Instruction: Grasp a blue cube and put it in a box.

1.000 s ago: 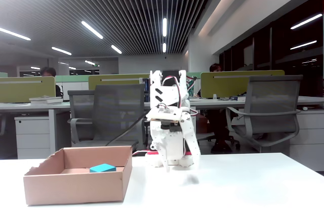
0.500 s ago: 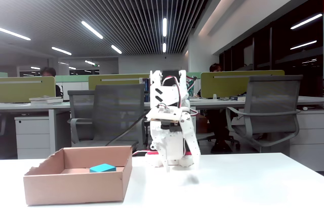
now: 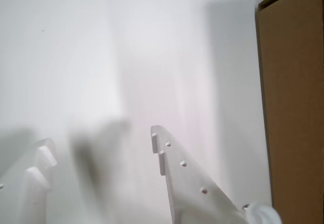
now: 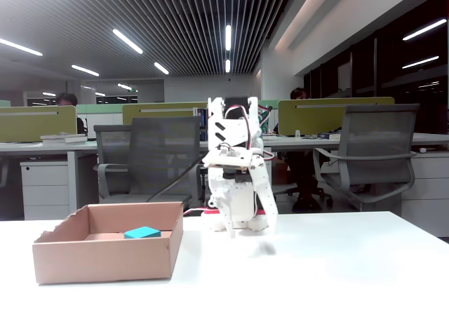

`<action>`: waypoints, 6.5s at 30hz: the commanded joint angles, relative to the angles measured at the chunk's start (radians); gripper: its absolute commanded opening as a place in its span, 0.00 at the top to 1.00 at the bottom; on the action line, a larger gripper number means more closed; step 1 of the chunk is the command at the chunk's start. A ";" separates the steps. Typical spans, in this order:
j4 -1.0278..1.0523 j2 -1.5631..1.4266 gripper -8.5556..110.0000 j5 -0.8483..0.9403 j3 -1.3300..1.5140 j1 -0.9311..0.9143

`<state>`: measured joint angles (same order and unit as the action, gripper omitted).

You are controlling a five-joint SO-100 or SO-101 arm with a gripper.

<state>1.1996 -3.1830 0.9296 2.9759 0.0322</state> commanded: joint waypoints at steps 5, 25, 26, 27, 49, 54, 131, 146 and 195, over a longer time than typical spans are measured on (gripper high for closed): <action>0.002 0.000 0.72 -0.002 -0.006 -0.003; 0.002 0.000 0.72 -0.002 -0.006 -0.003; 0.002 0.000 0.72 -0.002 -0.006 -0.003; 0.002 0.000 0.72 -0.002 -0.006 -0.003; 0.002 0.000 0.72 -0.002 -0.006 -0.003; 0.002 0.000 0.72 -0.002 -0.006 -0.003; 0.002 0.000 0.72 -0.002 -0.006 -0.003; 0.008 0.000 0.72 -0.002 -0.006 -0.002; -0.345 -0.006 0.72 0.009 -0.006 -0.546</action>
<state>0.8529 -3.1784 0.9296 2.9775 -0.4847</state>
